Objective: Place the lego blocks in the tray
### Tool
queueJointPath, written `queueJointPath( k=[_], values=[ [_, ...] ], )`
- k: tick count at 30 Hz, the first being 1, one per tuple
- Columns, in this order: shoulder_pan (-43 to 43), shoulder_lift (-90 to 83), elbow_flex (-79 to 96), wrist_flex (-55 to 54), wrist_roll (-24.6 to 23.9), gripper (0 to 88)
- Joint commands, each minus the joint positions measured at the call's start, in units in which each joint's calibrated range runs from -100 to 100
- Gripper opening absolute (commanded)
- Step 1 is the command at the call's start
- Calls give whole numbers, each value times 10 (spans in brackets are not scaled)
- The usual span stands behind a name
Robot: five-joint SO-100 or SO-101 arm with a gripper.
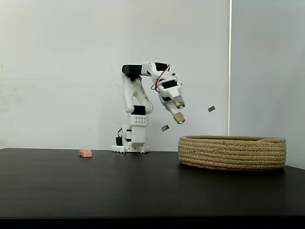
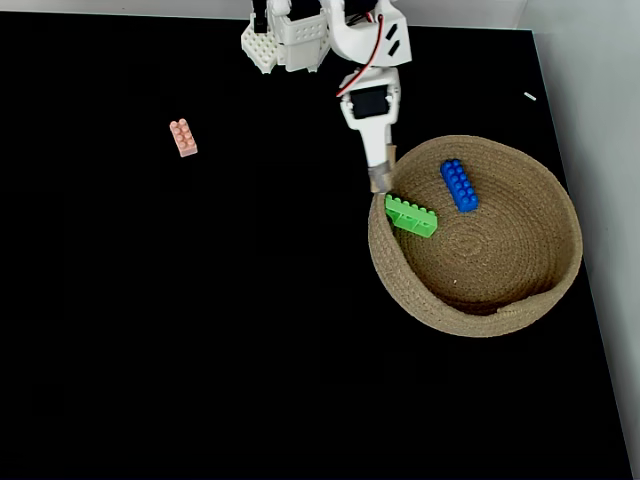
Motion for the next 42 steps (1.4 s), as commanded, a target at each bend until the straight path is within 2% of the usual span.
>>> queueJointPath(
  k=[1, 6, 9, 11, 14, 17, 21, 24, 33, 42],
  values=[
    [93, -60, -17, 25, 53, 281],
    [214, -80, 15, 31, 133, 395],
    [290, -75, 9, 31, 137, 435],
    [329, -45, -13, 37, 113, 454],
    [380, 12, -66, 110, 46, 489],
    [402, 29, -56, 160, -33, 430],
    [398, 18, 5, 168, -86, 374],
    [398, 9, 38, 174, -81, 349],
    [450, -42, 94, 218, -49, 406],
    [483, -105, 225, 166, -23, 411]
  ],
)
